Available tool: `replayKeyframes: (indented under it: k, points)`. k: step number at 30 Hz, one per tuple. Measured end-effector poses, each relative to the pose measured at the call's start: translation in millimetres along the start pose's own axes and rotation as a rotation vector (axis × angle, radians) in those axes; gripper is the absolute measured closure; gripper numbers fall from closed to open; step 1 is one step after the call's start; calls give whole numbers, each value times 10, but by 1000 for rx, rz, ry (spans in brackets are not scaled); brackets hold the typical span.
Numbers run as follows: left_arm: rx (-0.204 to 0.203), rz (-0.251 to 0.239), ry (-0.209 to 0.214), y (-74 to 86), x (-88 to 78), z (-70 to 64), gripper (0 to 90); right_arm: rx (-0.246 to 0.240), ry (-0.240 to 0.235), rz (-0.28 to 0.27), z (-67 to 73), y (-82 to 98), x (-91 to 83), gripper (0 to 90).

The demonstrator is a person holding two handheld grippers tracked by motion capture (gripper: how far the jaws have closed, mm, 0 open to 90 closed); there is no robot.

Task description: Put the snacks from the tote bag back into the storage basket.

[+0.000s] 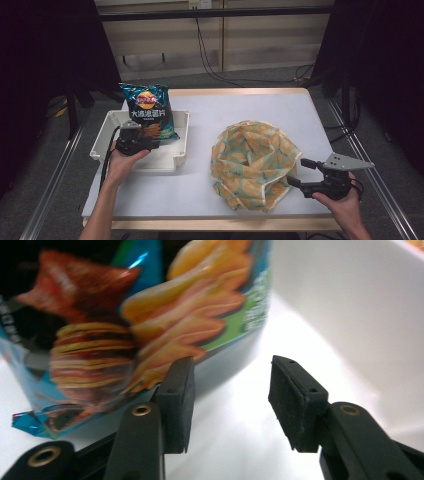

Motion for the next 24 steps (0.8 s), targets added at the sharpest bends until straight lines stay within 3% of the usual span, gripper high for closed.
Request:
replayKeyframes:
  k: [5, 11, 15, 24]
  points:
    - [52, -86, 23, -35, -192, -165, 406, 3, 4, -1, -5, 0, -13, 189]
    - [100, -165, 7, -30, -403, -410, 210, -2, 4, -6, 1, -2, -25, 189]
    - [96, -177, 4, 26, -523, -519, 136, 2, 6, -4, -3, 8, -28, 189]
    - [102, -212, -13, 184, -695, -785, 72, 1, 11, 1, 2, 21, -23, 189]
Point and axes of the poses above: each handheld gripper's, and its own axes: x roughly forward along the jaws, y roughly out of its underside, z roughly to its left, the point moved 1 cm from there along x, roughly forward along the jaws, and after that the axes turned 4 degrees about x, right-handed, at the moved point
